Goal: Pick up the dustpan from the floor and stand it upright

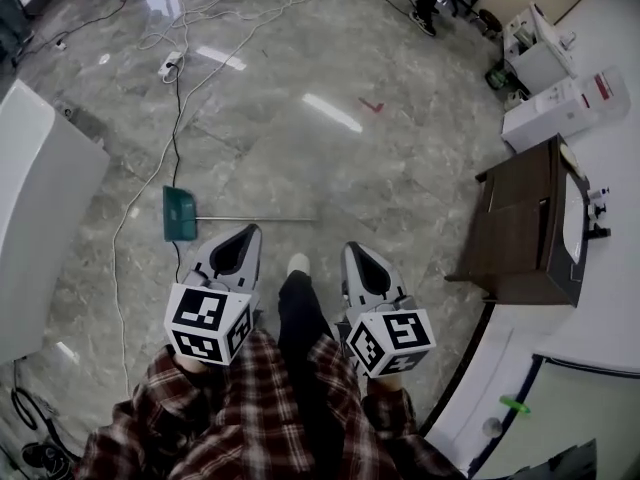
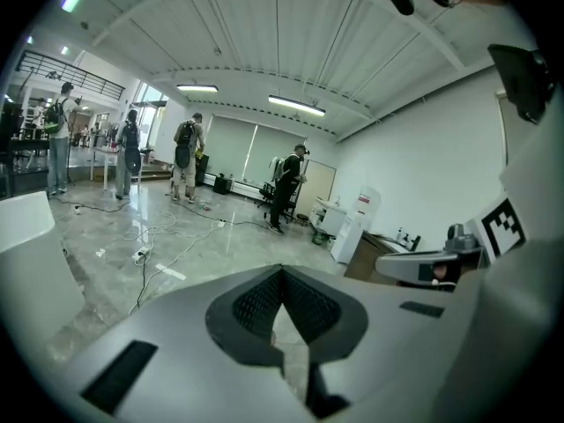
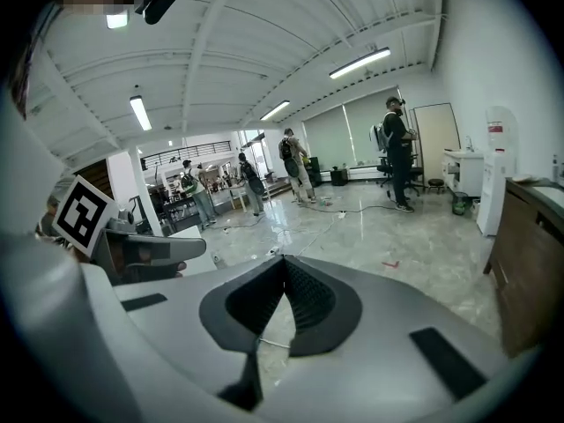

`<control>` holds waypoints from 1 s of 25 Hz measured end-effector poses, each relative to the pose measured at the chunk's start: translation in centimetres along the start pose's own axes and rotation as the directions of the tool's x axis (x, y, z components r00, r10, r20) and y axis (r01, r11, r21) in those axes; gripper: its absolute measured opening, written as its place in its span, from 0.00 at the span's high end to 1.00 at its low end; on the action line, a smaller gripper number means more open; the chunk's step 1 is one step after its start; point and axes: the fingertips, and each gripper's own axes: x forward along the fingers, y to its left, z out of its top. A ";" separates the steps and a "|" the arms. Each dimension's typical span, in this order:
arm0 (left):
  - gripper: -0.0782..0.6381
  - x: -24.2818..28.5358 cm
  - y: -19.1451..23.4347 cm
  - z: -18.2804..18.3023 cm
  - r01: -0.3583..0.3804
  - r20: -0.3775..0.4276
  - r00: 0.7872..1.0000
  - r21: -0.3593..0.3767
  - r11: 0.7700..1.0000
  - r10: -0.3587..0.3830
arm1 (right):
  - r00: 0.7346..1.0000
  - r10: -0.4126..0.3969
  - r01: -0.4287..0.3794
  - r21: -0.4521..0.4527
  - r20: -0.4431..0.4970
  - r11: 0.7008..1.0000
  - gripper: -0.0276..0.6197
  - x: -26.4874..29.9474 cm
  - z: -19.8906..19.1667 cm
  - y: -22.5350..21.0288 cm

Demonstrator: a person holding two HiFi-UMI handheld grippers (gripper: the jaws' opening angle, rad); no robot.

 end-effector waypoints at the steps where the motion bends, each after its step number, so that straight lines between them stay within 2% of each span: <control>1: 0.89 1.3 -0.1 0.7 -0.013 0.002 1.000 -0.003 1.000 0.013 | 1.000 0.012 -0.012 -0.009 -0.002 1.000 0.94 0.9 1.0 -1.2; 5: 0.89 6.1 -0.2 2.8 -0.092 0.014 0.996 -0.041 0.995 0.093 | 0.997 0.072 -0.073 -0.042 -0.024 0.996 0.94 4.3 4.4 -6.1; 8: 0.89 8.8 0.5 3.1 -0.155 0.013 0.988 -0.070 0.985 0.156 | 0.991 0.117 -0.121 -0.059 -0.065 0.991 0.94 6.9 5.1 -8.5; 16: 0.89 12.0 4.4 2.8 -0.267 -0.025 0.964 -0.124 0.956 0.266 | 0.962 0.207 -0.217 -0.036 -0.180 0.976 0.94 13.3 3.8 -9.7; 20: 0.89 13.2 6.5 2.6 -0.268 -0.055 0.963 -0.123 0.955 0.263 | 0.958 0.202 -0.212 -0.029 -0.204 0.977 0.94 16.1 3.7 -9.3; 25: 0.89 15.0 9.7 3.6 -0.209 -0.079 0.976 -0.096 0.973 0.202 | 0.974 0.118 -0.117 0.018 -0.193 0.993 0.94 19.5 4.6 -9.1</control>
